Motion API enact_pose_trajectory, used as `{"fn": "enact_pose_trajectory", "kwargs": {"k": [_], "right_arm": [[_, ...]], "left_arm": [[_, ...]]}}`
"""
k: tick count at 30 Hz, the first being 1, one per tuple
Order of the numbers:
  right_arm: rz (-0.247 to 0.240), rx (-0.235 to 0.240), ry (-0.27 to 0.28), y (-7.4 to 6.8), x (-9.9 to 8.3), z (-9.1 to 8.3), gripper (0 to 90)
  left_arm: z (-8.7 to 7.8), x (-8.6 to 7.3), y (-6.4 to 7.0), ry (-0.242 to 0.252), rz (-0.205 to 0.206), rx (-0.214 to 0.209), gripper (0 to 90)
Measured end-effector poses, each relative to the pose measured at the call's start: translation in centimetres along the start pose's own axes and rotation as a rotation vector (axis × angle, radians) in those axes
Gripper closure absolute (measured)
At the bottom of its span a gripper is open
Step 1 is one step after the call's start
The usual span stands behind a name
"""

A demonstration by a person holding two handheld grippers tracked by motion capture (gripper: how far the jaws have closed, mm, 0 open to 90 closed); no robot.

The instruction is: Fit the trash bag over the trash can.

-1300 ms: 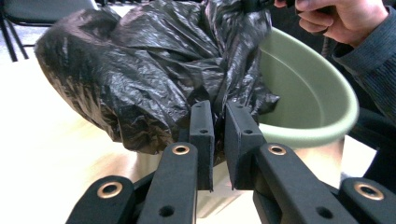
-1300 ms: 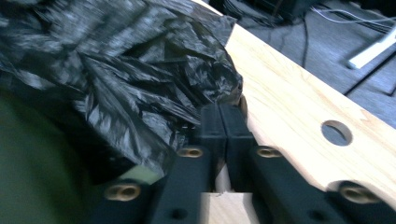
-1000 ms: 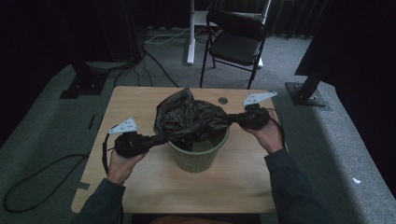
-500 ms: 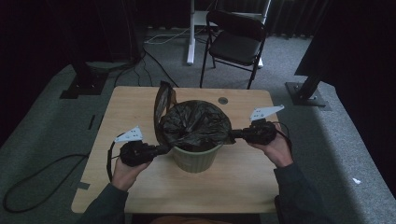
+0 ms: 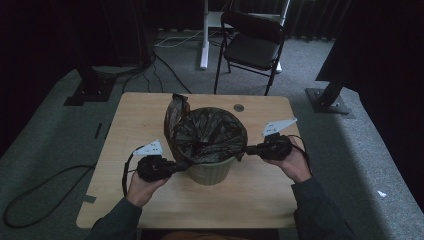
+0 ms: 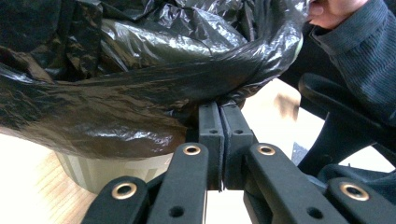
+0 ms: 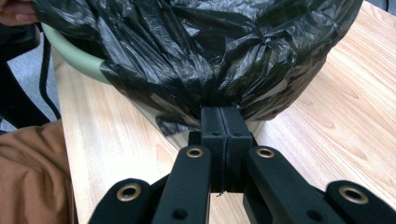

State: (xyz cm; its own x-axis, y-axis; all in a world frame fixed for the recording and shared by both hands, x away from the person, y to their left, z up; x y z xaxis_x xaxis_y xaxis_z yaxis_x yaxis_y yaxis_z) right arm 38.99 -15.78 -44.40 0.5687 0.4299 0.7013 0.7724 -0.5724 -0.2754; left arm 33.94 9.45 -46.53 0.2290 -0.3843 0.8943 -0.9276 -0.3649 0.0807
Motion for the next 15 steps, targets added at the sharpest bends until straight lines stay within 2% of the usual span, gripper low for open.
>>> {"fn": "enact_pose_trajectory", "kwargs": {"k": [4, 9, 13, 15], "right_arm": [[-0.001, -0.024, -0.008, 0.4, -0.2, -0.1, 89.8], [0.006, -0.040, 0.025, 0.7, 0.2, -1.1, 86.5], [0.000, -0.037, 0.055, 0.7, 0.5, -2.0, 77.2], [-0.004, -0.030, 0.068, 0.5, 0.7, -2.5, 73.6]], "left_arm": [[-0.8, 0.1, -0.3, 0.009, 0.011, 0.019, 77.4], [-3.3, 1.2, -1.3, 0.078, 0.001, 0.068, 66.3], [-5.1, 2.6, -2.3, 0.118, 0.010, 0.114, 62.2], [-5.6, 3.3, -2.7, 0.128, 0.019, 0.125, 61.0]]}}
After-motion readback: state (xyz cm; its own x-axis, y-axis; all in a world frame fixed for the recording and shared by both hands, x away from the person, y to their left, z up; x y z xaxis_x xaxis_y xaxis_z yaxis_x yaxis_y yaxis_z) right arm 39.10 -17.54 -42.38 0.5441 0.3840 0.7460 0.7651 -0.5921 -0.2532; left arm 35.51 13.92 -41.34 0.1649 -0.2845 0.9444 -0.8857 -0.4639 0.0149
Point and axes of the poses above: each handheld gripper's, and its own axes: z roughly forward along the jaws, x roughly out of its top, y roughly to its right, the point moved 9 cm from there along z, roughly forward along the jaws, and after that the axes turned 13 degrees about z, right-handed, at the moved point
